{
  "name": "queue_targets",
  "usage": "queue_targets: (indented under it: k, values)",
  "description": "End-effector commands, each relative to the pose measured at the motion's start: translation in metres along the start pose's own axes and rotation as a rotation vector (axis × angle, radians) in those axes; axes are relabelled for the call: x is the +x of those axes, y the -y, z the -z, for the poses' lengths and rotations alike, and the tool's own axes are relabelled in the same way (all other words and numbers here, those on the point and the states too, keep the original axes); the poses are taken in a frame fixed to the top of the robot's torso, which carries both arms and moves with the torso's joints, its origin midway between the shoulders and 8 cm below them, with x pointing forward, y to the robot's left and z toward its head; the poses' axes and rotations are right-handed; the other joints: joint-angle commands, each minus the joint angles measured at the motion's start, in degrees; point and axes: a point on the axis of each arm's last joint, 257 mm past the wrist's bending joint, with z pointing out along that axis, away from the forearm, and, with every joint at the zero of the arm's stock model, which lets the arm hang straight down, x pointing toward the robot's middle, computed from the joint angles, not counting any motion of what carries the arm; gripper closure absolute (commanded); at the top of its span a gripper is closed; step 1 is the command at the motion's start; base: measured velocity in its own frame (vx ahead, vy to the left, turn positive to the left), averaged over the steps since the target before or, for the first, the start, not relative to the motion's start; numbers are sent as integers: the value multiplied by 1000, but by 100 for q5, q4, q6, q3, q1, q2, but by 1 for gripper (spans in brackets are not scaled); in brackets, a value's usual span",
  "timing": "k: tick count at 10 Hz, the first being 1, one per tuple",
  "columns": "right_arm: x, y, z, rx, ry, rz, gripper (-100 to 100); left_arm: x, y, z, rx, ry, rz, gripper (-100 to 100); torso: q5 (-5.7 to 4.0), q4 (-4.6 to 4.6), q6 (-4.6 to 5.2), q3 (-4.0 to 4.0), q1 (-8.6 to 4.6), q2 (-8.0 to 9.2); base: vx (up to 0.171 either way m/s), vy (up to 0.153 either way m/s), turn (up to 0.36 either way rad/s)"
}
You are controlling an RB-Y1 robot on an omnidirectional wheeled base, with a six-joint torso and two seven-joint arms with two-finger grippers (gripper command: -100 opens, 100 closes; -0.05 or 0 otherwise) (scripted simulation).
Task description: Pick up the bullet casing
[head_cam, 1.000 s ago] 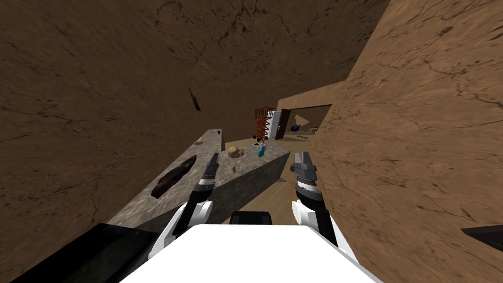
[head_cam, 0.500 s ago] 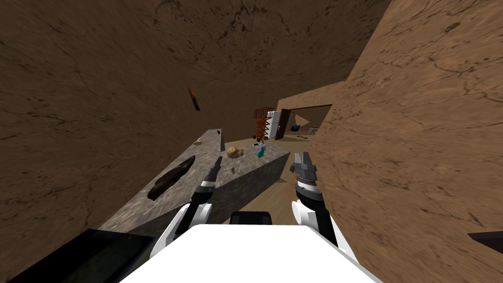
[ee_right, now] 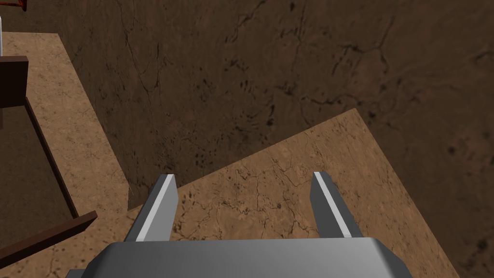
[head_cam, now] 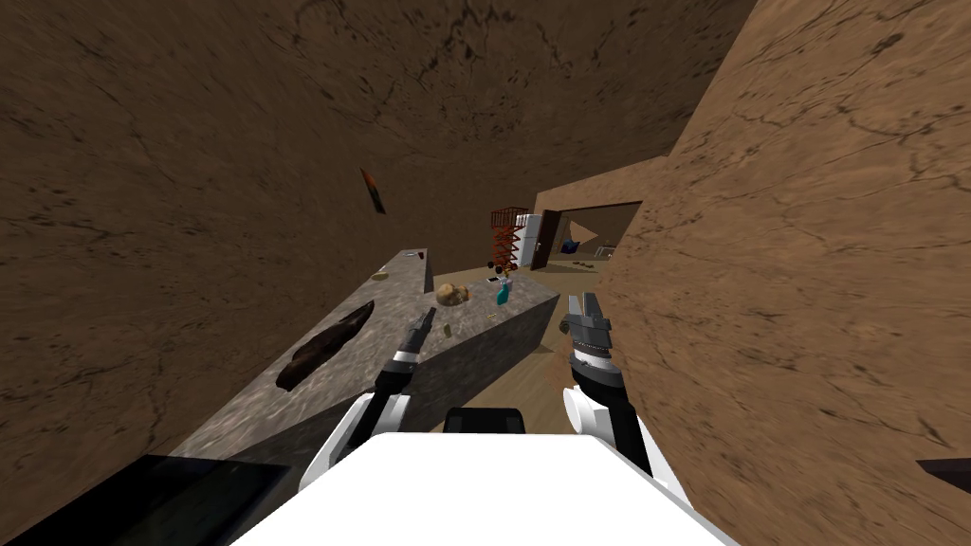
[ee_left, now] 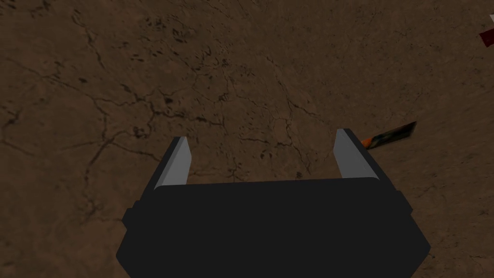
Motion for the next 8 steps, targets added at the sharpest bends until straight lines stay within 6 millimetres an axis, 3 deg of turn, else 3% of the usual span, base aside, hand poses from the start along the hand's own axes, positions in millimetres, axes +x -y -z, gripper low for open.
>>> queue_targets:
  k: [1, 8]
  values:
    - [0, 0, 0, 0, 0, 0, 0, 10, -9, 4, -14, -26, -56, -100, 0, 0, 0, 0, 0, 0, 22, -21, -1]
    - [0, 0, 0, 0, 0, 0, 0, 57, -55, 25, -64, -166, -302, -100, 0, 0, 0, 0, -1, -1, 22, -21, 0]
